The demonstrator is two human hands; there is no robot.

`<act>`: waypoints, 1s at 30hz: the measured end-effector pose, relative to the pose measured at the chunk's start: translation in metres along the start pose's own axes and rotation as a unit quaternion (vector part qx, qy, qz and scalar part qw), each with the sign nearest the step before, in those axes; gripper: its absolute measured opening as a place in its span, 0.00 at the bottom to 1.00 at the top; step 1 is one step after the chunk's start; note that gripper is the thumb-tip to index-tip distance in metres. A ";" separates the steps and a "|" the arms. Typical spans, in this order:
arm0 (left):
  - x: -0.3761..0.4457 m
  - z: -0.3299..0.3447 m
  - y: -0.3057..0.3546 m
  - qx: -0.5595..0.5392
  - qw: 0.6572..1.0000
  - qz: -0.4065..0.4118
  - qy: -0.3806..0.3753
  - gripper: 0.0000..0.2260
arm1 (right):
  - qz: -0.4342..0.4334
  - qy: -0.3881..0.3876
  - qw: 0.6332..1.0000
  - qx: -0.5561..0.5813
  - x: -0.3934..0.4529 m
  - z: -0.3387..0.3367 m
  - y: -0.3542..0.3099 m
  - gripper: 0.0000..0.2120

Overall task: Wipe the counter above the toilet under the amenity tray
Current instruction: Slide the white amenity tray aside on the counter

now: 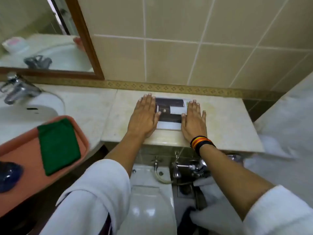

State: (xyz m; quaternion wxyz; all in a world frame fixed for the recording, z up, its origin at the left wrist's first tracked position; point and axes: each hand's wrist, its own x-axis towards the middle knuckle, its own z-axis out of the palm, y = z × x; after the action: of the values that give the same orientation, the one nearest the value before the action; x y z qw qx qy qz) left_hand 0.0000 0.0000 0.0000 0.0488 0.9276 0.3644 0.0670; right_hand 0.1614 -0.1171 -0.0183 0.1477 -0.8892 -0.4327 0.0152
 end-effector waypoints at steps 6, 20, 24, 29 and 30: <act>0.012 0.024 0.005 -0.017 0.975 -0.211 0.064 0.22 | 0.126 0.041 0.991 0.020 0.022 0.012 0.032 0.22; 0.076 0.007 0.017 -0.183 0.874 -0.450 0.012 0.22 | 0.285 0.060 0.930 0.226 0.051 -0.009 0.071 0.08; 0.103 -0.009 0.056 -0.174 0.925 -0.335 0.046 0.21 | 0.353 0.081 0.890 0.277 -0.003 -0.026 0.101 0.05; 0.155 -0.012 0.142 -0.152 0.983 -0.097 0.031 0.19 | 0.479 0.130 0.773 0.395 -0.062 -0.041 0.142 0.04; 0.165 -0.009 0.160 -0.151 0.987 -0.055 0.016 0.19 | 0.498 0.142 0.744 0.421 -0.071 -0.042 0.152 0.05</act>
State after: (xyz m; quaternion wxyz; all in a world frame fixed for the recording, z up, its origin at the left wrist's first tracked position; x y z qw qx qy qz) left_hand 0.2255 -0.0037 0.0454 0.1865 0.8867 0.4014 0.1335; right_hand 0.2399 -0.2708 -0.0276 0.5382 -0.8176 0.1485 0.1409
